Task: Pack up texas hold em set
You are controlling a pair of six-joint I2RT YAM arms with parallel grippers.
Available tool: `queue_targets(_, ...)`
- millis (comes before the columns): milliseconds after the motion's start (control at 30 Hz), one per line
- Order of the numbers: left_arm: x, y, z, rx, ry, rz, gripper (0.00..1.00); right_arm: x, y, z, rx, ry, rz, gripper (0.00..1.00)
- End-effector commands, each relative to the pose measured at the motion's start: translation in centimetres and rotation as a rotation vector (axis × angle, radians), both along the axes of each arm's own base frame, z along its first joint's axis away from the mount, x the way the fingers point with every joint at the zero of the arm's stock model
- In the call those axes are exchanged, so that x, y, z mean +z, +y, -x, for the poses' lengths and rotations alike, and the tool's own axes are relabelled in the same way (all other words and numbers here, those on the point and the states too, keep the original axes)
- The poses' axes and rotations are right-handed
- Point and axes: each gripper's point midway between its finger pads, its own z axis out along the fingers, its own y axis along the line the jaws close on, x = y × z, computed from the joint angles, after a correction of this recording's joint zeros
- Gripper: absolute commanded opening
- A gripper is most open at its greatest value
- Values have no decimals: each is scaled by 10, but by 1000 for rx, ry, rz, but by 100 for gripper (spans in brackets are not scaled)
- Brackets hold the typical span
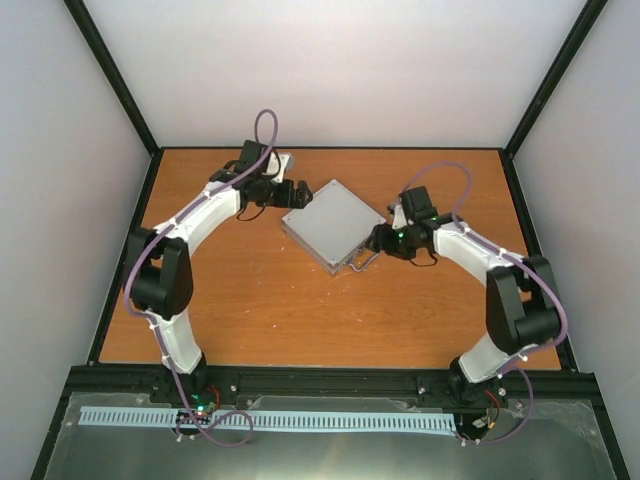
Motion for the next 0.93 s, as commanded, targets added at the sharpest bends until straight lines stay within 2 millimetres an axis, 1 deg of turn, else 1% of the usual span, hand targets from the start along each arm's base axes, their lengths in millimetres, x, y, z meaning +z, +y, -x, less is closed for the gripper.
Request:
queue_targets(0,26,27,-7,71,-70,3,100,32,-34,-11,-26,-128,51,69)
queue_targets(67,25,54,-11,139,-83,12,100,43,-64,-29,-89,-184,61,74)
queue_targets(133,24,89,-14,219,-116,35,100,51,-95,-48,-143,-259,96,78)
queue_targets(167,22,112,-15,268,-140,42,100,55,-111,-57,-179,-296,112,79)
queue_targets(200,19,145,-17,339,-164,44,100,57,-127,-64,-215,-331,129,79)
queue_targets(233,14,168,-15,395,-180,49,100,61,-144,-71,-258,-376,154,80)
queue_targets(267,6,196,-12,462,-199,54,100,64,-160,-75,-299,-423,177,80)
queue_targets(333,1,249,-6,601,-253,47,100,68,-194,-78,-402,-503,238,81)
queue_targets(367,-2,273,0,677,-279,28,100,70,-205,-77,-437,-547,271,81)
queue_targets(400,-2,290,4,731,-318,0,100,73,-213,-75,-464,-597,309,81)
queue_targets(433,-3,306,10,780,-357,-54,100,68,-219,-68,-475,-630,346,81)
queue_targets(467,-4,315,15,808,-392,-107,100,75,-224,-68,-491,-698,378,81)
queue_targets(533,-7,325,22,839,-443,-172,100,82,-233,-61,-516,-789,430,81)
queue_targets(567,-6,328,24,847,-476,-188,100,83,-235,-58,-519,-825,451,81)
queue_targets(633,-12,331,30,859,-499,-216,100,78,-238,-54,-521,-861,478,81)
queue_targets(700,-13,331,38,859,-532,-235,100,69,-238,-51,-519,-871,488,81)
queue_targets(800,-6,327,50,851,-608,-232,100,59,-240,-47,-515,-883,510,81)
queue_targets(867,-4,324,53,844,-634,-218,100,59,-239,-46,-513,-912,507,81)
queue_targets(900,-5,324,52,843,-632,-216,100,59,-236,-46,-507,-929,496,84)
